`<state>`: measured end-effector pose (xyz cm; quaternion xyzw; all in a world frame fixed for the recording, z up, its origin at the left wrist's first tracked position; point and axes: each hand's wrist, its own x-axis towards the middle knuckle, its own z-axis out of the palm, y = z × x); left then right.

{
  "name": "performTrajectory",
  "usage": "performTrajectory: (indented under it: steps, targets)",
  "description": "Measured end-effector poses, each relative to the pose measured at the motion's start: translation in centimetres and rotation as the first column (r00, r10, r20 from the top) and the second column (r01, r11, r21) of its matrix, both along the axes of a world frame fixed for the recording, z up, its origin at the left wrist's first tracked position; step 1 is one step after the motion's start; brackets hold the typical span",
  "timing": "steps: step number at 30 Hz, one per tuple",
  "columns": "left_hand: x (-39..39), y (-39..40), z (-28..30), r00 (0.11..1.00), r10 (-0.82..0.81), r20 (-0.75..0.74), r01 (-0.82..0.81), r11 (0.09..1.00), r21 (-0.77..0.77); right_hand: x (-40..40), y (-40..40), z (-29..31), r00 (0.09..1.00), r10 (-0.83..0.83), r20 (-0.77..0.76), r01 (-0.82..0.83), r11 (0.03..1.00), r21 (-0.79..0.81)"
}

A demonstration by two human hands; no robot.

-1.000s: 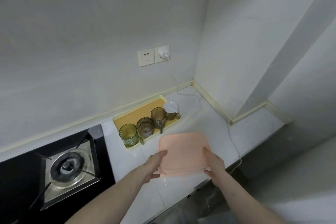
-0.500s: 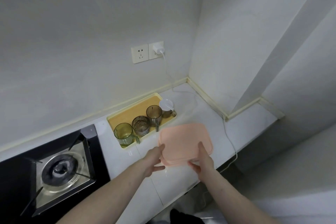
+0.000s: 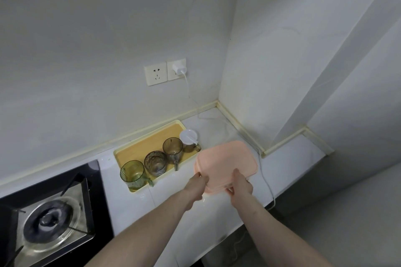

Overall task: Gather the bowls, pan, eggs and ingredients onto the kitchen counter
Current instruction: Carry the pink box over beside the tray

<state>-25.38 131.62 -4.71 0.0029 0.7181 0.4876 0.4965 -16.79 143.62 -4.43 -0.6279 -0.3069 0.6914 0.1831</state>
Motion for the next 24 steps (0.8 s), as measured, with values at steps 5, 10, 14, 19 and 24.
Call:
performTrajectory:
  steps: [5,10,14,19,24]
  targets:
    - [-1.2,2.0,-0.3,0.999,0.027,0.021,-0.028,0.999,0.017,-1.0,2.2,-0.7,1.000,0.010,0.010,-0.010,0.999,0.035]
    - [-2.2,4.5,-0.8,0.999,0.039,-0.003,-0.039,0.999,0.031,-2.0,4.3,-0.6,1.000,0.012,0.023,-0.013,0.999,0.046]
    - [-2.9,6.5,-0.5,0.999,0.036,-0.020,-0.036,0.999,0.028,-2.5,5.5,-0.5,0.997,0.063,-0.041,-0.065,0.996,-0.058]
    - [-3.9,7.6,0.2,1.000,-0.016,-0.006,0.016,0.999,0.029,-3.3,7.3,-0.8,0.996,0.038,-0.081,-0.044,0.997,-0.070]
    - [-6.0,7.1,0.7,0.997,-0.054,-0.058,0.056,0.998,0.029,-4.6,8.9,-0.8,0.996,0.037,-0.082,-0.039,0.999,-0.023]
